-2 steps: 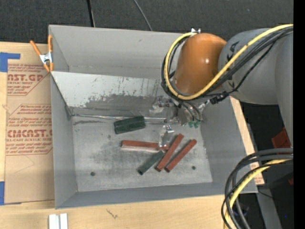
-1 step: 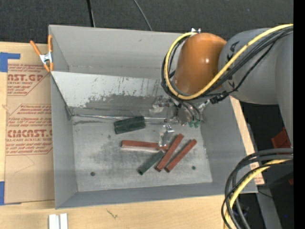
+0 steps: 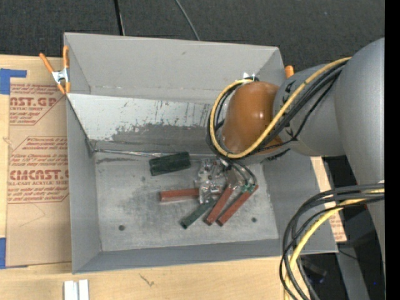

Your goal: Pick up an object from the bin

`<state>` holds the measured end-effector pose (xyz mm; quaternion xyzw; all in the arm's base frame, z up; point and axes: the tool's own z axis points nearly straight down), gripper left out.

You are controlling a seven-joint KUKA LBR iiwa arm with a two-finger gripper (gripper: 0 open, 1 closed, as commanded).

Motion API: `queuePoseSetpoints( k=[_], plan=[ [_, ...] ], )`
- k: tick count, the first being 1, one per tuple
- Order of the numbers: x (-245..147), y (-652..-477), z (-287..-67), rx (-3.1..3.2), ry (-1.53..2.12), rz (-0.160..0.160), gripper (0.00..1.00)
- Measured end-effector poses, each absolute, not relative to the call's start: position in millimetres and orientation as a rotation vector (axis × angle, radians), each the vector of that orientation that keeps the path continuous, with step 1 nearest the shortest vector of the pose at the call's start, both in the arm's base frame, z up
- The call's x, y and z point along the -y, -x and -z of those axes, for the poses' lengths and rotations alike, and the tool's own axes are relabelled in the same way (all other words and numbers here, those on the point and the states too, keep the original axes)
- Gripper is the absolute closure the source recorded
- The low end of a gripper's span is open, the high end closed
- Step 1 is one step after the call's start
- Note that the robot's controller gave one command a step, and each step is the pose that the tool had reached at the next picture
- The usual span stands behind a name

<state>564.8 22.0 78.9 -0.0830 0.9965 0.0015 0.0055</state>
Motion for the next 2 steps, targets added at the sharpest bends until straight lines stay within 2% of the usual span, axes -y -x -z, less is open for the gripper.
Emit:
queuePoseSetpoints(
  k=[1,2],
  plan=[
    [-22,-564.8,-79,-3.12,0.26,-0.005,1.0],
    [-21,-542.8,-225,-3.122,0.305,0.0,1.0]
  ],
)
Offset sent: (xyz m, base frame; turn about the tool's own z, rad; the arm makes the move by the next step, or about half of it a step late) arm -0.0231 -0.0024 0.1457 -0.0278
